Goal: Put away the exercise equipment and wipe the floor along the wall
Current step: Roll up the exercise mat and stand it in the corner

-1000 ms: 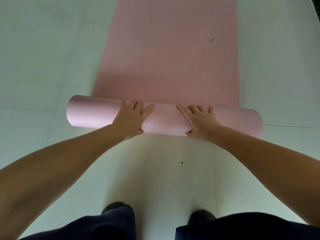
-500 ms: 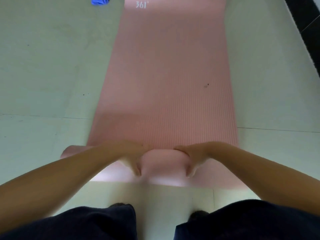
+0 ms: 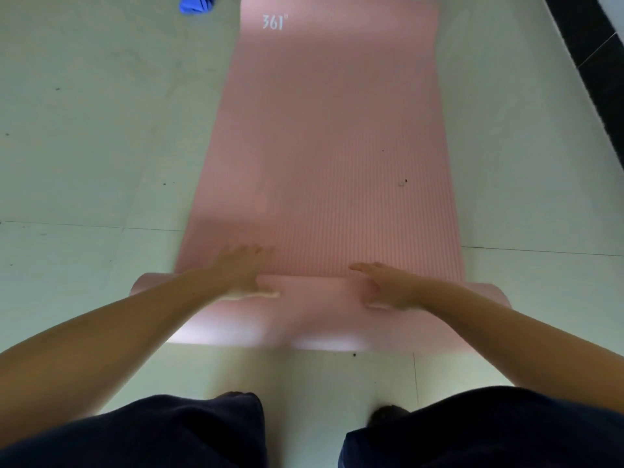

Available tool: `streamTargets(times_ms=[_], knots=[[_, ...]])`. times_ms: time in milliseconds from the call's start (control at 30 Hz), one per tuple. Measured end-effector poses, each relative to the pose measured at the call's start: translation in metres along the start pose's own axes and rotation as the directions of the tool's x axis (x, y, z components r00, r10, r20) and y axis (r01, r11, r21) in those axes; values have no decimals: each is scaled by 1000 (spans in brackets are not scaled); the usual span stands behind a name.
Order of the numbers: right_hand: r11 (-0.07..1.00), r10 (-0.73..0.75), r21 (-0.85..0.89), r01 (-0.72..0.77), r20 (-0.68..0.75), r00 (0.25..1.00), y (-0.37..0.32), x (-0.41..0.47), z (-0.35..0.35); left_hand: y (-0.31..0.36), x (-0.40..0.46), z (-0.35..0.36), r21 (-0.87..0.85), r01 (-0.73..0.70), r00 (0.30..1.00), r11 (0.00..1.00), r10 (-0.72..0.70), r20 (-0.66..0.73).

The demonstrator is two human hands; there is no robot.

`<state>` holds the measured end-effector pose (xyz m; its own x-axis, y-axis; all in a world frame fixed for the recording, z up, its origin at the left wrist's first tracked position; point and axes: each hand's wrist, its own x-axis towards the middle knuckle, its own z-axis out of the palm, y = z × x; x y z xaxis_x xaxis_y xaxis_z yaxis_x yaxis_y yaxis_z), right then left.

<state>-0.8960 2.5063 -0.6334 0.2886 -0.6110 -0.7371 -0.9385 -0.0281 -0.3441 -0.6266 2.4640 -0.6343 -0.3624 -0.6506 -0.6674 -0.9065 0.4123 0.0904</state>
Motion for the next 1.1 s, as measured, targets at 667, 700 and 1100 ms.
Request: streamTargets(times_ms=[667,700,1100], knots=[[953,-139,-298,49,-287,948,-2,21,10,18,3,44,395,-150,874,906,308,-376],[960,-121,-275,49,-251,960,-2,26,3,17,7,42,376,-131,884,917,279,-374],[977,-100,-214,-5,-475,874,-19,29,-16,-8,89,-69,201,-212,976,956,217,-1]])
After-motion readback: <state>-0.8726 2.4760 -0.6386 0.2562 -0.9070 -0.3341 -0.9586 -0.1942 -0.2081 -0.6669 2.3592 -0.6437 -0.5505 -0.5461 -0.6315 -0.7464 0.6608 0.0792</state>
